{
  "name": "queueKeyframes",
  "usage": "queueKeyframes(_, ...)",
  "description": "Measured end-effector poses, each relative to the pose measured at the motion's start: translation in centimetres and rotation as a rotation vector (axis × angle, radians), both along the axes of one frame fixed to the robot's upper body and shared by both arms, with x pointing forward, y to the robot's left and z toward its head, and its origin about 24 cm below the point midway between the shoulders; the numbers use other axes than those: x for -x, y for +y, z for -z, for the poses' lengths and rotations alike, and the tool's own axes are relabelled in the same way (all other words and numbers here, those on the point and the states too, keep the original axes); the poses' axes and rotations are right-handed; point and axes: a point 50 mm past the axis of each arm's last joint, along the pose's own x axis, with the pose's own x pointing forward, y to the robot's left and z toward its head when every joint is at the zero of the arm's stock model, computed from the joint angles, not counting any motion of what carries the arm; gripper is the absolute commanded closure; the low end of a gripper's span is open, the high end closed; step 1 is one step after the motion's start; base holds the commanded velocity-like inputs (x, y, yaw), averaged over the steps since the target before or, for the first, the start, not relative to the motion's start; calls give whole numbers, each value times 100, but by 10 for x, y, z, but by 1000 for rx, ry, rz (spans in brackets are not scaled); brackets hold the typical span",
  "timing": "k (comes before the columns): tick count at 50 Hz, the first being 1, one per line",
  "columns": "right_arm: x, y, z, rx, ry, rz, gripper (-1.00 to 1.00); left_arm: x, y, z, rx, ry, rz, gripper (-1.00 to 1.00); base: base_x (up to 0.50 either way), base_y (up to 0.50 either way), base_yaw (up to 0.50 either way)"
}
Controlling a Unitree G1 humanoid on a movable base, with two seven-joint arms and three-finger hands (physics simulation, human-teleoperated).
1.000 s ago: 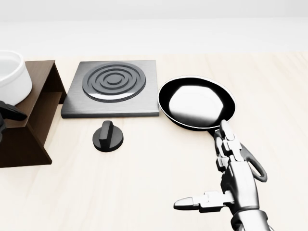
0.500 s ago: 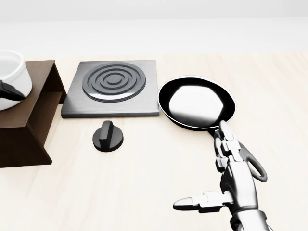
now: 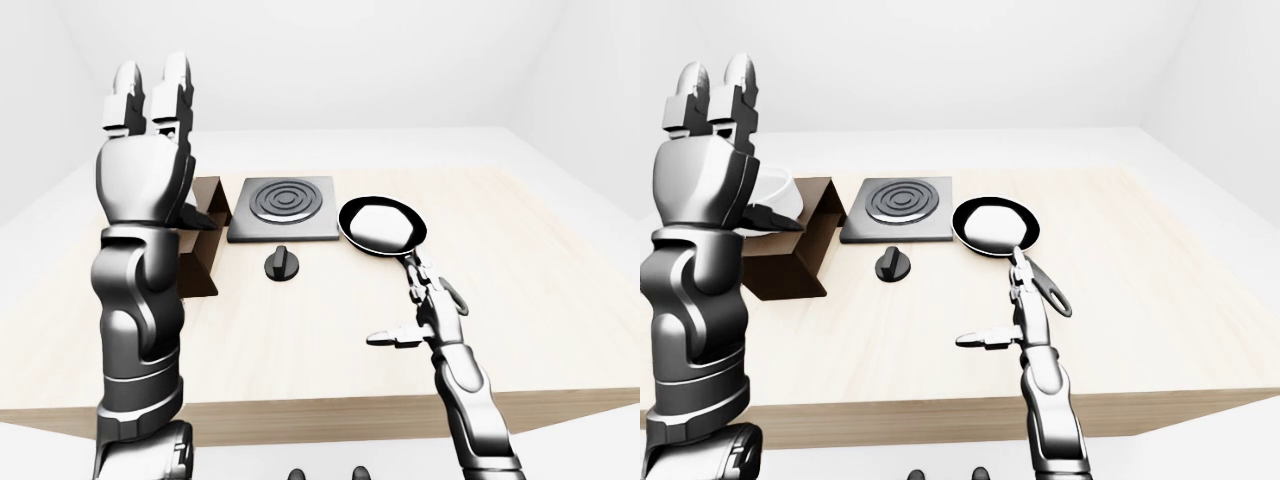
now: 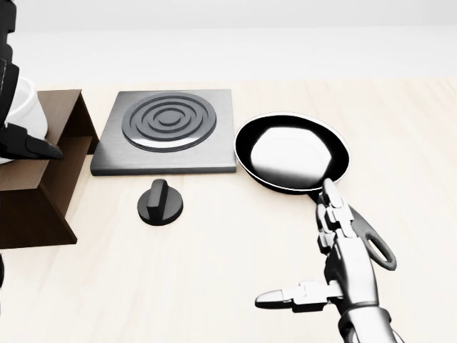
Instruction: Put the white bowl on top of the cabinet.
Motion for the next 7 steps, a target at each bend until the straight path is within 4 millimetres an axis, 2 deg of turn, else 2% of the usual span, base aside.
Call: queueKeyframes(7,-2,1,1,2,4,1,-100,26,-22,6,38,-34,96,-100,0,0,0)
